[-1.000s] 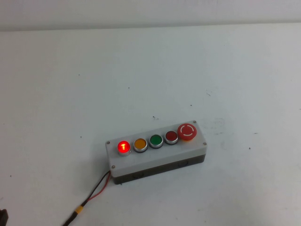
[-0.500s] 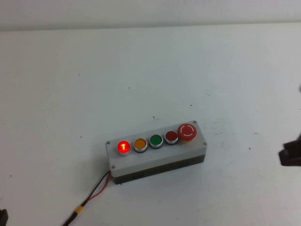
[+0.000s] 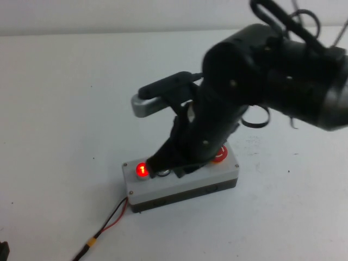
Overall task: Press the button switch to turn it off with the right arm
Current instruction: Press the button to turn off
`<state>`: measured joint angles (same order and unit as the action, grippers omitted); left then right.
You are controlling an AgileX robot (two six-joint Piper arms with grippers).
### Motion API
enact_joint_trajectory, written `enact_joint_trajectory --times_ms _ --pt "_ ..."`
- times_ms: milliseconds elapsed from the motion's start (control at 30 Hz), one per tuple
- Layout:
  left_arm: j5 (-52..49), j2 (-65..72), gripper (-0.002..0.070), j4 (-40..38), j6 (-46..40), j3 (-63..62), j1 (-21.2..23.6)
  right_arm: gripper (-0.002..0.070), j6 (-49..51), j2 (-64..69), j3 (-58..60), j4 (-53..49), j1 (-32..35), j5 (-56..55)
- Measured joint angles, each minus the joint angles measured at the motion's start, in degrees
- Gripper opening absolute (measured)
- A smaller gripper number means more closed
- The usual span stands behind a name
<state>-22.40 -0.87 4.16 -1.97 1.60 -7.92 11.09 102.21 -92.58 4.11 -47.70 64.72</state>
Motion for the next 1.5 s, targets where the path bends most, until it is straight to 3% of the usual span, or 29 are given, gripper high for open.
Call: enact_joint_trajectory --times_ms 233,433,1500 --pt "0.0 0.0 -0.0002 0.0 0.0 0.0 0.0 -0.0015 -1.9 12.8 -16.3 1.3 -1.3 2.8" --pt "0.0 0.0 -0.0002 0.0 0.0 0.0 0.0 -0.0015 -2.6 18.9 -22.1 1.9 -1.3 4.2" --pt "0.0 0.0 -0.0002 0.0 0.0 0.0 0.0 -0.0015 -4.2 21.2 -25.7 2.5 -1.4 5.0"
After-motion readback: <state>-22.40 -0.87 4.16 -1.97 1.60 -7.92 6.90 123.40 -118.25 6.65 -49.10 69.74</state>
